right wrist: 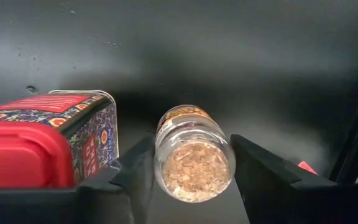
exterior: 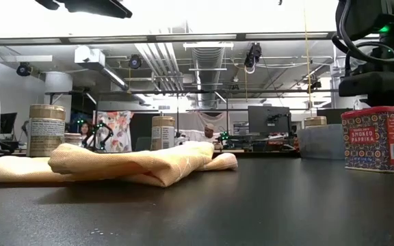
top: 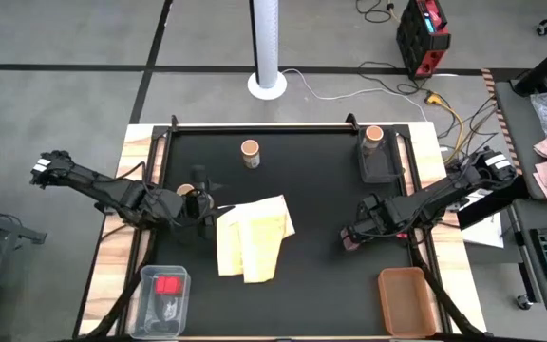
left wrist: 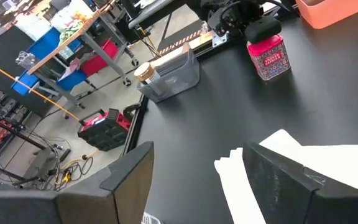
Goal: Sort spices by type
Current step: Put the right brown spice bottle into the orange bin
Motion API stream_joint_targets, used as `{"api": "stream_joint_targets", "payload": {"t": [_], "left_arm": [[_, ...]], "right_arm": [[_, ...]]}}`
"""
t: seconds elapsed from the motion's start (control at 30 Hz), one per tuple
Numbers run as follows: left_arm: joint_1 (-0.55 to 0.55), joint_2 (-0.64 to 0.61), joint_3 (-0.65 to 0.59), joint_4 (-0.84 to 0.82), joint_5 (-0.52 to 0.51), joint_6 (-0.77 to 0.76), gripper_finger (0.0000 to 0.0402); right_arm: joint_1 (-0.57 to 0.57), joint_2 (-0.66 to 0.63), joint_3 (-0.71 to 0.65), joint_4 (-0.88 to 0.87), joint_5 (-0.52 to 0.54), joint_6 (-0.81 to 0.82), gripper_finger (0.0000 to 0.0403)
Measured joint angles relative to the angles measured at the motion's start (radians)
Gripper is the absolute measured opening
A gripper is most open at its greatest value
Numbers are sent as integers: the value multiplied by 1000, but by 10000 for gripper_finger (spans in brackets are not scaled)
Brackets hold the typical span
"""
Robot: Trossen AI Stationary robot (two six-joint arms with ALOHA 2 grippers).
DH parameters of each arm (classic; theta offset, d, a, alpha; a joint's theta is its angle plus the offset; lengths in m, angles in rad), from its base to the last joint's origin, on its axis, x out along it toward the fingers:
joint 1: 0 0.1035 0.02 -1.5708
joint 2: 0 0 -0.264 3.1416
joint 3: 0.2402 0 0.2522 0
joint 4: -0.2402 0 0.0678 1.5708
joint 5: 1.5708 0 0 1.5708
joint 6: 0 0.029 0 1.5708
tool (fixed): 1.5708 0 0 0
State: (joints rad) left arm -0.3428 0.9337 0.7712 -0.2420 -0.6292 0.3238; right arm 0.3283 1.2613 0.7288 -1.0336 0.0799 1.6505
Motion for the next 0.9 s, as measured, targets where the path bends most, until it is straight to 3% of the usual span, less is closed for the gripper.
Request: {"api": "stream_joint_targets", "payload": {"t": [0.07, 0.3, 0.5, 0.6, 0.77, 0.9], "left_arm": [[0, 0, 0, 2, 0, 0, 230], [0, 2, 0, 14, 1, -7, 230], [0, 2, 0, 16, 1, -10, 230], [0, 2, 0, 16, 1, -10, 230], [0, 2, 0, 16, 1, -12, 230], [0, 2, 0, 16, 1, -18, 230]], "right_arm": [[0, 0, 2, -3, 0, 0, 167], [0, -11, 14, -66, -1, 7, 167], [1, -18, 182, -285, -1, -15, 167], [14, -18, 293, -314, 0, -96, 167], [124, -11, 422, -214, -48, -266, 167], [273, -7, 454, -120, -76, -129, 167]]}}
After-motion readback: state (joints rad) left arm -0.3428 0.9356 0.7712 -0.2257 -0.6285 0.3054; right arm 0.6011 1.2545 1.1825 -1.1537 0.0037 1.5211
